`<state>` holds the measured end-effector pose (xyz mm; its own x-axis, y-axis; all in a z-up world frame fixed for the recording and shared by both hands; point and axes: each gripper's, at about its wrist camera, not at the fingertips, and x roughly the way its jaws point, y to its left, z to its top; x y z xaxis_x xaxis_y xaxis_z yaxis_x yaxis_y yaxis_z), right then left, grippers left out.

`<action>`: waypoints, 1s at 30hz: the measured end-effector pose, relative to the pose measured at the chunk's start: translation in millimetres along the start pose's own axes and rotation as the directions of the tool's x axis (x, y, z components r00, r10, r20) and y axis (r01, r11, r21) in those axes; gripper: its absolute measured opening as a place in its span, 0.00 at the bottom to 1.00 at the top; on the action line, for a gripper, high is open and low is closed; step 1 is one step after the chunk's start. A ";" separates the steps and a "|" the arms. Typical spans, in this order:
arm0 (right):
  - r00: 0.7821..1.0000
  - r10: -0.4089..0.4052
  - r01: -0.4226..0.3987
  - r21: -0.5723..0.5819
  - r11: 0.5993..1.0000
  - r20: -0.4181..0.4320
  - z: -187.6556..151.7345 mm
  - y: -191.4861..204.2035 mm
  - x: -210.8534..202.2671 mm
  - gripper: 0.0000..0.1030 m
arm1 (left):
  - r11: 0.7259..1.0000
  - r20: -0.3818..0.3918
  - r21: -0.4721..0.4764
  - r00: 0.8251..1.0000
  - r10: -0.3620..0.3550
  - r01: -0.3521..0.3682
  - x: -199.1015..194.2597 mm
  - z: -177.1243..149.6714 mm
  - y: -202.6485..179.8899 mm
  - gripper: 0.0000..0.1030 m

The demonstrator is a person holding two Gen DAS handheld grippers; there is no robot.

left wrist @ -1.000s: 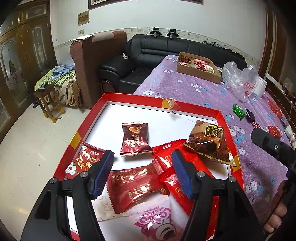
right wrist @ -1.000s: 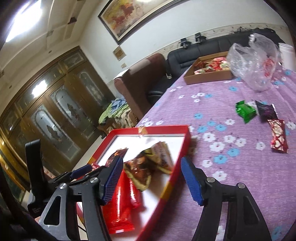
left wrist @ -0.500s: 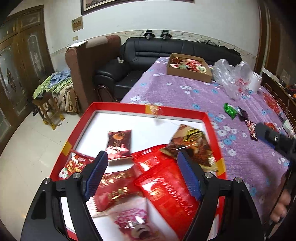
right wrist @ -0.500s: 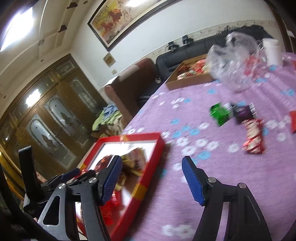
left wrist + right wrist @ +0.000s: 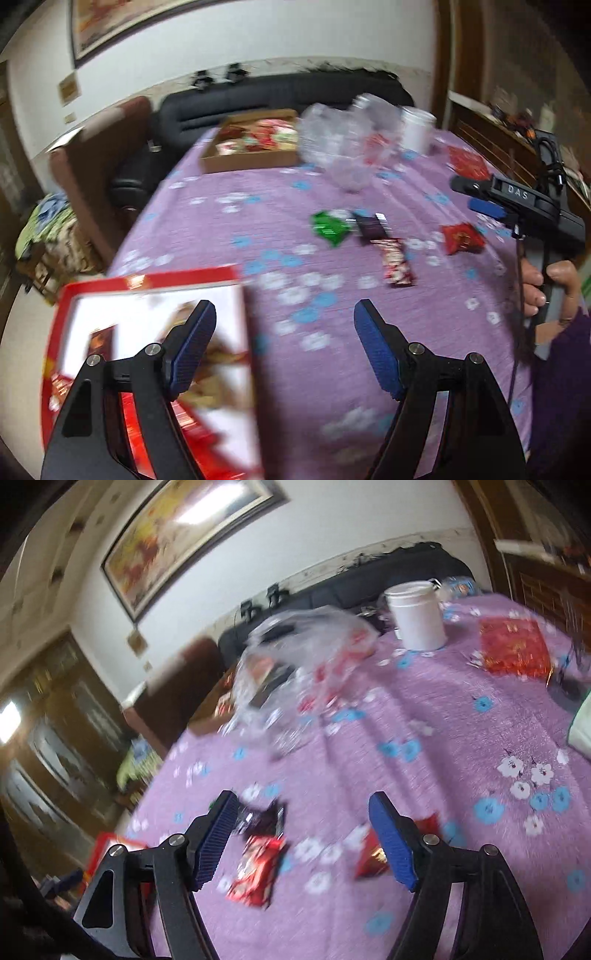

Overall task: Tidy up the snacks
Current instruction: 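Move both open tools back to the remaining packets on the table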

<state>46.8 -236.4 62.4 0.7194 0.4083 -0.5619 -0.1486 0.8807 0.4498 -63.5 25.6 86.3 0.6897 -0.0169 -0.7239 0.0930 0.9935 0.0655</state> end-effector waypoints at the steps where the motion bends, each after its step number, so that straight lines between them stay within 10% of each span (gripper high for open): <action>1: 0.999 0.041 -0.041 0.037 0.998 -0.003 0.1 -15.5 2.0 0.70 | 1.000 -0.004 0.014 1.000 -0.011 0.011 8.0 5.4 -12.2 0.75; 4: 0.993 0.100 -0.094 0.084 0.992 -0.070 4.0 -39.6 10.3 0.55 | 0.999 -0.036 0.034 0.999 -0.003 0.004 35.4 18.3 -44.4 0.75; 13: 0.981 0.165 -0.143 0.195 0.970 -0.103 4.9 -68.7 25.0 0.54 | 0.994 -0.102 0.101 0.995 -0.019 0.030 88.6 28.7 -110.5 0.75; 30: 0.945 -0.043 0.030 -0.045 0.999 -0.325 -8.3 -42.6 44.0 0.55 | 0.996 -0.183 0.009 0.979 -0.086 0.089 127.1 29.1 -89.3 0.75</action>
<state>79.2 -254.0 12.8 0.4656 0.4260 -0.7757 -0.1570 0.9024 0.4013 36.7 -68.6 8.5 0.5359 -0.0812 -0.8404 0.1603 0.9870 0.0068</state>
